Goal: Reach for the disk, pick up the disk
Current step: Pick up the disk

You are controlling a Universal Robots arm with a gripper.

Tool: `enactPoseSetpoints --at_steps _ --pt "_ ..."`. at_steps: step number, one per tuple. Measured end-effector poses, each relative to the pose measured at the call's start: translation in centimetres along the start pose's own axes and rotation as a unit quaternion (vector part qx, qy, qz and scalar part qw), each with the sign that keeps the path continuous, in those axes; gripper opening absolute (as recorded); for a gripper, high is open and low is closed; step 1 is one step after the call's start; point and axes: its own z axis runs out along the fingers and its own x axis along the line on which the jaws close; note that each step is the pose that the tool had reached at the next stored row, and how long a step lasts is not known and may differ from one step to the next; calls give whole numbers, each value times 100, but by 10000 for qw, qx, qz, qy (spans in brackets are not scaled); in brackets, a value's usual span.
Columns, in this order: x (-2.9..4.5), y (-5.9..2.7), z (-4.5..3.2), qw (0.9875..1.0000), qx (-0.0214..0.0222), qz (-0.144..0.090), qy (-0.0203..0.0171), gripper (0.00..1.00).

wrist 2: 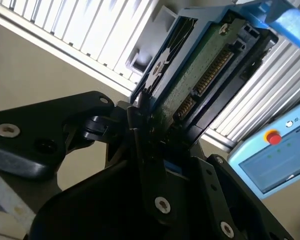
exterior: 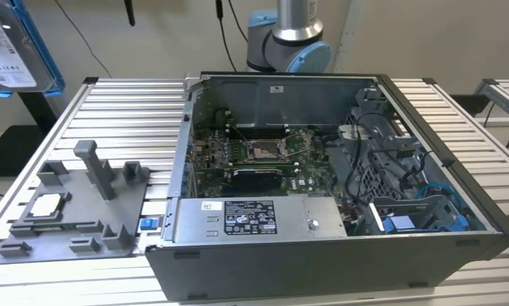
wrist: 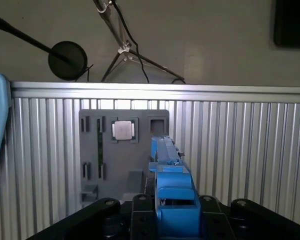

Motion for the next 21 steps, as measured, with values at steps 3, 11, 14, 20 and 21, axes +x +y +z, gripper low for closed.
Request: enactPoseSetpoints --at_steps 3,11,14,20,21 --pt "-1 -1 -39 10000 0 0 0 0" --pt "-1 -1 -43 10000 0 0 0 0" --pt "-1 -1 -44 10000 0 0 0 0" --pt "-1 -57 -43 10000 0 0 0 0" --pt "-1 -87 -42 10000 0 0 0 0"
